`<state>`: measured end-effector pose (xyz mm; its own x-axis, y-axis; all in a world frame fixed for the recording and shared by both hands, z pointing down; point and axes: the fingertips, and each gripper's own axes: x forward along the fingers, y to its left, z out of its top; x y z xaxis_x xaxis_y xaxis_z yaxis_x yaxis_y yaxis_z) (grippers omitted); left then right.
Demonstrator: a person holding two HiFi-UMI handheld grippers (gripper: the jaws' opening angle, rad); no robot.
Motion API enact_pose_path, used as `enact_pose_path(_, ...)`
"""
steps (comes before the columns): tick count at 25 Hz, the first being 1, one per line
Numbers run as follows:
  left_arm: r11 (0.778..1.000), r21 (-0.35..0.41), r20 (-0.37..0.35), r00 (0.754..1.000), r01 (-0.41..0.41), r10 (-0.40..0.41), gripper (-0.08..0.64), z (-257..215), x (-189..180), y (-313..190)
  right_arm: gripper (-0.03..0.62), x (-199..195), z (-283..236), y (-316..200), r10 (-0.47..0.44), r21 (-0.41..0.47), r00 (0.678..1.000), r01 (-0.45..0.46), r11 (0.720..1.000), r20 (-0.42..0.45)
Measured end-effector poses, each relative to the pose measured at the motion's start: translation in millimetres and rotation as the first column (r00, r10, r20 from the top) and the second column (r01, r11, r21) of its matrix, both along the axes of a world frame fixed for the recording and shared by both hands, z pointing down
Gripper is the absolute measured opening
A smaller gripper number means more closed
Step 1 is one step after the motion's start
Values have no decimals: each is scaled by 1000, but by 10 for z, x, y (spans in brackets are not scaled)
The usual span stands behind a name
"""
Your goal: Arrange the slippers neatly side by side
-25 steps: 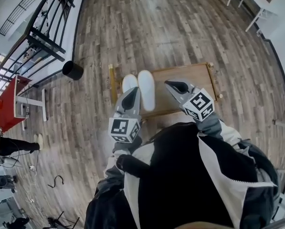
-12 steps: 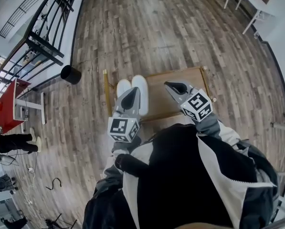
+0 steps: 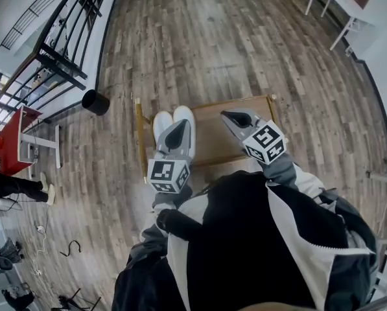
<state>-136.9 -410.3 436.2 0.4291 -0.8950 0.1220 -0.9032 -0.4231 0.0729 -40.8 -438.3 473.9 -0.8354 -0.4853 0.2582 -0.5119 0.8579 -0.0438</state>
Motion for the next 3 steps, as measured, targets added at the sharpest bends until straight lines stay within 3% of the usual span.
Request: enact_pose_path(3,1000,-5,2,1000,-1,1,14,7,57,-44,2,70,-2,-54,13,-6,1000,-13,1000,7)
